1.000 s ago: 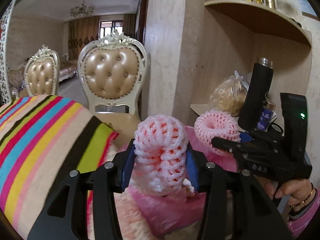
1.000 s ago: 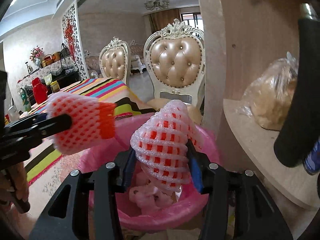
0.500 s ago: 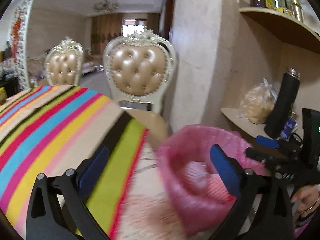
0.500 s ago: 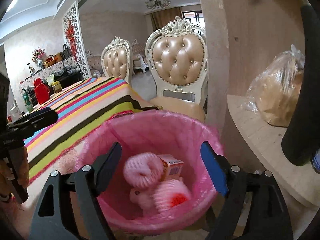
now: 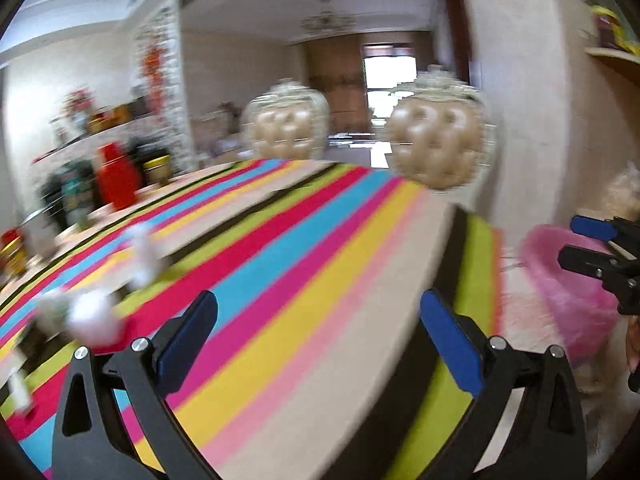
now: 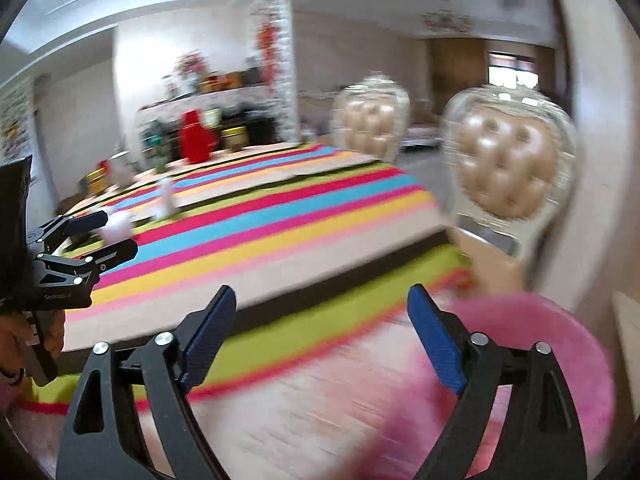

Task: Collect trash
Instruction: 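Return both open tools to the table, then grasp the white paper packet with the left tool while the right tool grasps the white foam sheet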

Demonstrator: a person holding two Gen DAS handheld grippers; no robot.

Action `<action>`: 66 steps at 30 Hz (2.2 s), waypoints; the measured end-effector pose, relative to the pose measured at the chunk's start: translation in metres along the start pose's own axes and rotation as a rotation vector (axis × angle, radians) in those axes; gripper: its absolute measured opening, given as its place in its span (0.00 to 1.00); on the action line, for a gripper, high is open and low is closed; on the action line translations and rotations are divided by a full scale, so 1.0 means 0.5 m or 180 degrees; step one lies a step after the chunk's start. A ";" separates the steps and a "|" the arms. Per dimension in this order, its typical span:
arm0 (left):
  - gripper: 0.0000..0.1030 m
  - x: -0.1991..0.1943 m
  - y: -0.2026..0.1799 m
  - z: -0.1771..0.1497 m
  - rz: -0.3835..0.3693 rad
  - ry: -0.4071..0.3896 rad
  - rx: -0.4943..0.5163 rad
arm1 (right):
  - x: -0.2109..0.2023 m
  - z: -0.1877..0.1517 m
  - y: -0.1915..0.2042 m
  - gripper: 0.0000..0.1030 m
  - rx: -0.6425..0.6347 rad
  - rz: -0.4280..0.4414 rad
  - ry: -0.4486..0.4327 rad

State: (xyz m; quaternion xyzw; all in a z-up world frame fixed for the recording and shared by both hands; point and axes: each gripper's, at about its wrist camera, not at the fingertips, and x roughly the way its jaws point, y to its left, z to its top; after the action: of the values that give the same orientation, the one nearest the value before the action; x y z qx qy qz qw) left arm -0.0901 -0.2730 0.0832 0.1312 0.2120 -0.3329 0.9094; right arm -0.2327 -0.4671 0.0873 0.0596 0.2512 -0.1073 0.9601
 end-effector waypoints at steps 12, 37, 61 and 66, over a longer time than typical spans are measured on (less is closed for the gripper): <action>0.96 -0.169 0.423 -0.127 0.1552 0.0093 -0.0793 | 0.181 0.058 0.367 0.82 -0.0664 0.1013 0.0335; 0.31 -0.055 0.764 -0.266 0.1416 0.1073 -0.2220 | 0.475 0.121 0.646 0.82 -0.1062 0.1376 0.0901; 0.30 -0.099 0.734 -0.227 0.1141 0.0403 -0.1882 | 0.553 0.144 0.750 0.70 -0.1458 0.1484 0.0840; 0.30 -0.099 0.723 -0.224 0.1097 0.0388 -0.1780 | 0.511 0.131 0.729 0.70 -0.1278 0.1436 0.0859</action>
State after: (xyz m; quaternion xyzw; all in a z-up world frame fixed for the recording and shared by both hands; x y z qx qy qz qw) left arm 0.0813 0.0656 0.0435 -0.0699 0.3239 -0.0946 0.9387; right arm 0.1011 -0.1698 0.0396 -0.0631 0.3727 0.1686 0.9103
